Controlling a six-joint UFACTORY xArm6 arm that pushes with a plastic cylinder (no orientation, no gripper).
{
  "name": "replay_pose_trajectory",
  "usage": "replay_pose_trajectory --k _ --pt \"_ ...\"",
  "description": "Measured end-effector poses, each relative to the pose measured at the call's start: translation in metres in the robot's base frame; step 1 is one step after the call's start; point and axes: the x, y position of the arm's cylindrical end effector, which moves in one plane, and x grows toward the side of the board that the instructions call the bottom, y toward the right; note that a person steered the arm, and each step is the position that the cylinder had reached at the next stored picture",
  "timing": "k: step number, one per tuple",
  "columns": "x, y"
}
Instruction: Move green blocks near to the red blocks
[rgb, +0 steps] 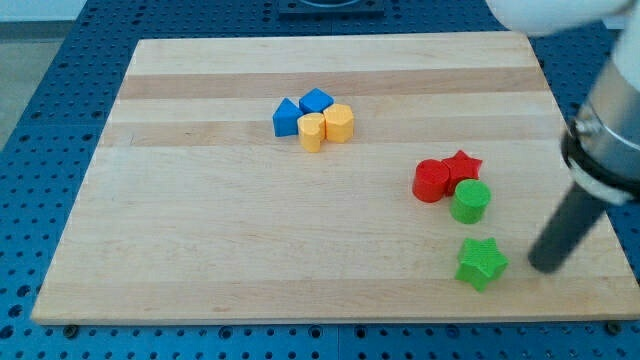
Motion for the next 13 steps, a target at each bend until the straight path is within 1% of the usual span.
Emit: replay_pose_trajectory --k 1,2,3,4,6,7,8,9,10,11,12,13 --pt "0.027 -0.015" --pt "0.019 -0.059" --pt "0.016 -0.089" --pt "0.012 -0.095" --pt "-0.016 -0.087" --pt "-0.053 -0.095" --pt "-0.078 -0.114" --pt "-0.079 -0.132" --pt "-0.04 -0.13" --pt "-0.004 -0.084" --pt "-0.006 -0.044" --pt "-0.015 -0.043"
